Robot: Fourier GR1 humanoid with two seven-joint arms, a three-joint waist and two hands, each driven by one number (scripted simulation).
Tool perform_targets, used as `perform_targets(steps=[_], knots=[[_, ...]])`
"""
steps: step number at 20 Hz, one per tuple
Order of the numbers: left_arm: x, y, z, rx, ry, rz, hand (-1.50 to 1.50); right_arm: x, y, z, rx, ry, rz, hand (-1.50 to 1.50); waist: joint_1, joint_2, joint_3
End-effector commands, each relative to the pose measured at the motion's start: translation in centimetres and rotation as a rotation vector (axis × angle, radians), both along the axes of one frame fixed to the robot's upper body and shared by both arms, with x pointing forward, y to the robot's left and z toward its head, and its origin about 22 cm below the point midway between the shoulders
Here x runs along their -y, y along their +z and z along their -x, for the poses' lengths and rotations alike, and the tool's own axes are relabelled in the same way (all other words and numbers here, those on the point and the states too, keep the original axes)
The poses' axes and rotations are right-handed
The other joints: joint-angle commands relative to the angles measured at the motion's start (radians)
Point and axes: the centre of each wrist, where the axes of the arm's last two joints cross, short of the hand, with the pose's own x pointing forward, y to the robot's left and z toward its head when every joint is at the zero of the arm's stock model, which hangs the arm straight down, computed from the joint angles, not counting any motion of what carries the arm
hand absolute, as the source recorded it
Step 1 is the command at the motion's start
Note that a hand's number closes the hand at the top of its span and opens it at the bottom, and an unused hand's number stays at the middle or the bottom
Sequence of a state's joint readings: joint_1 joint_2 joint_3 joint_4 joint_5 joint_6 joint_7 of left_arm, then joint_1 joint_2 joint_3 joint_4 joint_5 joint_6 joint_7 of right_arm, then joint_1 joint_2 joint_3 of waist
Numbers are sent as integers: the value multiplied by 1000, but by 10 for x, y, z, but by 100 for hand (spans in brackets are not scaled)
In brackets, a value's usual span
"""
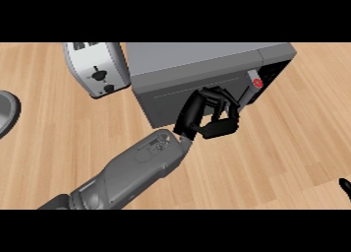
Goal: Pick up the milk, place it into the microwave and close the microwave
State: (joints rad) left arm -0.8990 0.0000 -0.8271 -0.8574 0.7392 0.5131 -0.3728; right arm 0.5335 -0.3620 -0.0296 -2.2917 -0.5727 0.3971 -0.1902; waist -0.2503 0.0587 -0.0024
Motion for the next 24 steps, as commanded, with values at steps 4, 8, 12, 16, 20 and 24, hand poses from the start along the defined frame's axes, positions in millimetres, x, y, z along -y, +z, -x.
perform_targets(steps=[4,8,12,16,20,24], knots=[[-8,6,-26,-12,122,-8,150,1,8,-1,10,36,16,-150,-15,16,2],[-7,7,-24,16,134,27,150,-2,15,-4,35,88,19,-150,-20,23,0],[-5,9,-24,34,150,35,150,-4,13,-4,23,121,11,-150,-32,23,2],[-10,-1,-21,31,178,51,150,-6,14,-5,38,147,8,-150,-37,21,1],[-10,0,-23,44,183,57,150,-5,15,-6,30,178,26,-150,-45,27,1],[-10,-4,-21,60,187,50,150,-7,17,-8,50,185,23,-150,-47,34,0]])
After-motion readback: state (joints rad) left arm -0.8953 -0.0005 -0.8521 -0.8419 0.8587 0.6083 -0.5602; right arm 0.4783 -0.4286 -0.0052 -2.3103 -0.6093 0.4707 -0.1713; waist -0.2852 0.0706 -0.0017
